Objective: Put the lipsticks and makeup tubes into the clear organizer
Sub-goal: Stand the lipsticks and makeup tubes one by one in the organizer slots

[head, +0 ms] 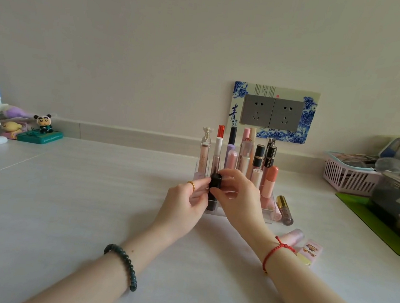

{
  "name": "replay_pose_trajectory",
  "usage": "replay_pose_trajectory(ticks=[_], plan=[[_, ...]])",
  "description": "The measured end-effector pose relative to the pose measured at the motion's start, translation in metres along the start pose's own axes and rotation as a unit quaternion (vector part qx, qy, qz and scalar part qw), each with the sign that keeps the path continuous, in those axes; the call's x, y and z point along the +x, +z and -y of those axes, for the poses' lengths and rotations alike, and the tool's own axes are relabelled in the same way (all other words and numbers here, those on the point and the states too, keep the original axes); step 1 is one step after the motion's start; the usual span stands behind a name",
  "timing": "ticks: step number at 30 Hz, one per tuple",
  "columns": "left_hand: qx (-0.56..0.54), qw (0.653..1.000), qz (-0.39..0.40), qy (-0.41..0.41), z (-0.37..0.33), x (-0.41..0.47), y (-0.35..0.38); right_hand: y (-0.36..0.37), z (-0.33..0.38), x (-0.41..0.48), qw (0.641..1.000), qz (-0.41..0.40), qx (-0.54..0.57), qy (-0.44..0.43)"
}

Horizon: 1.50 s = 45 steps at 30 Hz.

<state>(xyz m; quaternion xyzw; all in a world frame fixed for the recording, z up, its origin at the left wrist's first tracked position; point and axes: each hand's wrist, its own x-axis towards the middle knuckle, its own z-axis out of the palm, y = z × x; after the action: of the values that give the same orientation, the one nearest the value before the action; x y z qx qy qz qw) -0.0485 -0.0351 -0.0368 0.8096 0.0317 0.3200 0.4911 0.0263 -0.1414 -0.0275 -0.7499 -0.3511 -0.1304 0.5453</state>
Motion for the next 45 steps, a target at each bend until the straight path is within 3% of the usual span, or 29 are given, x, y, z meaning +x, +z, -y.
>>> replay_pose_trajectory(ticks=[13, 22, 27, 32, 35, 45], plan=[[-0.012, 1.0, -0.004, 0.01, -0.004, -0.002, -0.002, -0.006, 0.009, 0.001, 0.999, -0.024, -0.018, -0.019], [0.018, 0.996, -0.004, 0.084, -0.018, -0.013, 0.001, -0.071, 0.025, 0.012, 0.995, -0.089, 0.006, -0.05], [0.091, 0.98, 0.086, 0.153, -0.035, -0.021, 0.018, -0.116, 0.009, 0.004, 0.997, -0.041, -0.062, -0.024], [0.173, 0.947, 0.229, 0.144, -0.041, -0.017, 0.042, -0.142, -0.015, -0.007, 0.986, 0.047, -0.154, 0.038], [0.199, 0.932, 0.281, 0.117, -0.04, -0.014, 0.054, -0.148, -0.027, -0.016, 0.979, 0.057, -0.181, 0.069], [0.188, 0.93, 0.298, 0.106, -0.029, -0.015, 0.062, -0.146, -0.035, -0.03, 0.932, 0.122, -0.279, 0.195]])
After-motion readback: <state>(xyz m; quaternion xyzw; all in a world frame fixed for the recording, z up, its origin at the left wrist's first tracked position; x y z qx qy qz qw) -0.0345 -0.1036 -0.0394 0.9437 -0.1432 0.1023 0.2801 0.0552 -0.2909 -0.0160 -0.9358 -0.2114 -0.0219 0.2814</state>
